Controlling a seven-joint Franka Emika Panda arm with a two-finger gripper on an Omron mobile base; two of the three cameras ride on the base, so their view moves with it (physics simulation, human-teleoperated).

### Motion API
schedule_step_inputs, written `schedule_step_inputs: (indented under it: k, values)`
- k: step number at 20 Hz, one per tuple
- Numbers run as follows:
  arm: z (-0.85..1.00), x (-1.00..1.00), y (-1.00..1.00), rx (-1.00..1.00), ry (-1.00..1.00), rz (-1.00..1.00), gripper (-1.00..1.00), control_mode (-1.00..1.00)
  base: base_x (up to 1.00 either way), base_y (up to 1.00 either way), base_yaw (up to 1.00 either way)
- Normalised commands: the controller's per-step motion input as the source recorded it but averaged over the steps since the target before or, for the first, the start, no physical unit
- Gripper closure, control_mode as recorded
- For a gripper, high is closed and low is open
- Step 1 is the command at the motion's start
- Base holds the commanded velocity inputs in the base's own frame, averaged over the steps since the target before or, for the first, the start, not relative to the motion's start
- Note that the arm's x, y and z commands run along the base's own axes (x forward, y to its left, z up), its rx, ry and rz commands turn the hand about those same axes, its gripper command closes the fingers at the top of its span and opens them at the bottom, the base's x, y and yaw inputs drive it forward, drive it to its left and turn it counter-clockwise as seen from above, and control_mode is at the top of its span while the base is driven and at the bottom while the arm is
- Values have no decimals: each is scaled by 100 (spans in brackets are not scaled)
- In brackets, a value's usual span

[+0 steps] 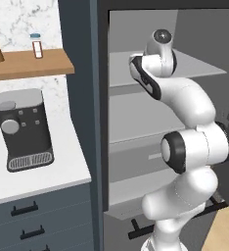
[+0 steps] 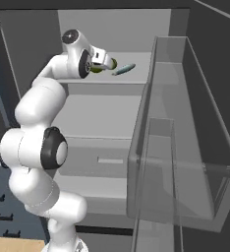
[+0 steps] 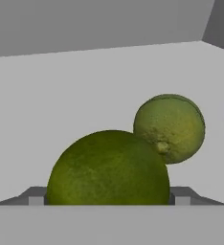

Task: Place one lime and one fish in each tupperware on the nearby counter, to pack two identical lunches.

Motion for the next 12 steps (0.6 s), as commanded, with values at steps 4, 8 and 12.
schedule_step_inputs:
  k: [4, 8, 12]
  values:
    - [0, -65, 7, 0, -19, 0, 100, -100, 0, 0, 0]
    - [12, -100, 36, -4, -54, 0, 100, -100, 0, 0, 0]
    - [23, -100, 21, 3, -34, -2, 100, -100, 0, 0, 0]
